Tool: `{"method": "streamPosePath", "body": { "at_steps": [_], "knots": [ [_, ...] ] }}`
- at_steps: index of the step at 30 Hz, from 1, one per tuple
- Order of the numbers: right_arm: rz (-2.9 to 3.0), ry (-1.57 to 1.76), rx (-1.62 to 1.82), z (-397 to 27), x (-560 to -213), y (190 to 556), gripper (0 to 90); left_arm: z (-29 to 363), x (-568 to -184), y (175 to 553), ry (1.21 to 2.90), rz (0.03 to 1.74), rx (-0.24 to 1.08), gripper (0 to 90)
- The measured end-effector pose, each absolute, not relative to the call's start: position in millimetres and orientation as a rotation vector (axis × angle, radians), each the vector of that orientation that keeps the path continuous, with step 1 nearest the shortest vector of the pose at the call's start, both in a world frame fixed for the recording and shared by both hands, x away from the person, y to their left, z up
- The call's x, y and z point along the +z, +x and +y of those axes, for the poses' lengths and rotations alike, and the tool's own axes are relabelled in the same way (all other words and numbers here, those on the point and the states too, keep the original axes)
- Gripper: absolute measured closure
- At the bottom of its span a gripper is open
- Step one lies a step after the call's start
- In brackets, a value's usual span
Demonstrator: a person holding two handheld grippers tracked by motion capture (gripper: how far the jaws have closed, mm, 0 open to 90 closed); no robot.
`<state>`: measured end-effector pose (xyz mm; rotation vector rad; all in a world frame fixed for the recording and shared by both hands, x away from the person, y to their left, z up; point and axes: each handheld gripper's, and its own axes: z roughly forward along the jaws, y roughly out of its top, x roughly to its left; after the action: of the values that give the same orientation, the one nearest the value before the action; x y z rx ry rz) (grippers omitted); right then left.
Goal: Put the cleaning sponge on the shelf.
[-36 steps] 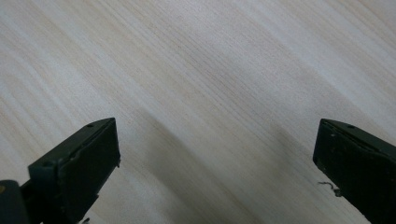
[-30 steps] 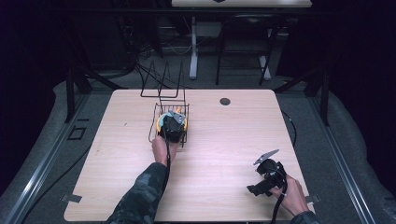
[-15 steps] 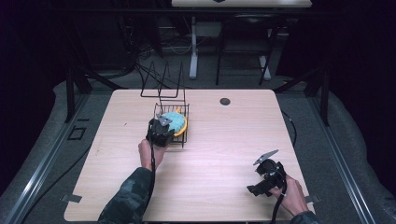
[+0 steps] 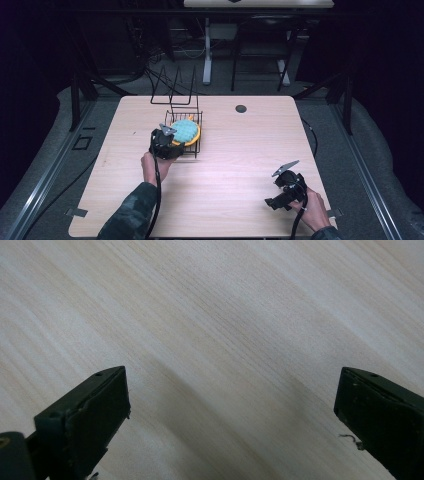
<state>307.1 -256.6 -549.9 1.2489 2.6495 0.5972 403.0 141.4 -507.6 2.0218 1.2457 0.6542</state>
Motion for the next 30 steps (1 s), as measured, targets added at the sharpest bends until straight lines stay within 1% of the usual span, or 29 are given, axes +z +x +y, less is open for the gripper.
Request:
{"method": "streamPosePath", "body": {
  "at_steps": [6, 11, 16, 25, 27, 30],
  "knots": [
    [2.646, 1.250, 0.591, -257.0, -550.0, 307.4, 0.9, 158.1, -491.5, 379.2, 2.038, 1.194, 0.675, 27.5],
    [2.649, 1.251, 0.588, -257.2, -550.3, 307.5, 1.0, 174.3, -484.3, 360.0, 2.043, 1.195, 0.689, 18.4],
    [2.650, 1.258, 0.587, -256.5, -550.7, 307.2, 1.1, 191.1, -481.2, 339.2, 2.037, 1.203, 0.687, 15.2],
    [2.652, 1.256, 0.574, -256.7, -551.9, 307.2, 1.4, 221.4, -496.1, 309.6, 2.053, 1.289, 0.652, 4.5],
    [2.652, 1.256, 0.572, -256.6, -551.9, 307.1, 1.4, 227.4, -500.3, 308.0, 2.079, 1.315, 0.628, 0.0],
    [2.644, 1.258, 0.563, -257.9, -551.5, 305.9, 1.6, 241.2, -507.7, 304.7, 2.086, 1.355, 0.601, 0.0]
  ]
}}
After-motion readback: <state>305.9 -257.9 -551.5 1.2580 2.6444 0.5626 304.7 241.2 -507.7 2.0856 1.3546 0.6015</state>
